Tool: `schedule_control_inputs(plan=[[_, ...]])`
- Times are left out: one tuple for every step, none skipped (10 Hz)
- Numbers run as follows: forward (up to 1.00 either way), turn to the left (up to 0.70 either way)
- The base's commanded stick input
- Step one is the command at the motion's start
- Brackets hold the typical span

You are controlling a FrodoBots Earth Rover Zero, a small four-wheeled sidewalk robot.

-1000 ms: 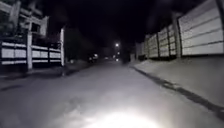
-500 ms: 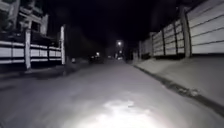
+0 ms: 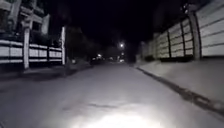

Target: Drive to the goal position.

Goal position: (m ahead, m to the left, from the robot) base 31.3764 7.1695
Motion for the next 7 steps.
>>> schedule_control_inputs(plan=[[1.0, 0.0], [1.0, 0.0], [1.0, 0.0], [1.0, 0.0], [1.0, 0.0], [1.0, 0.0], [1.0, 0.0]])
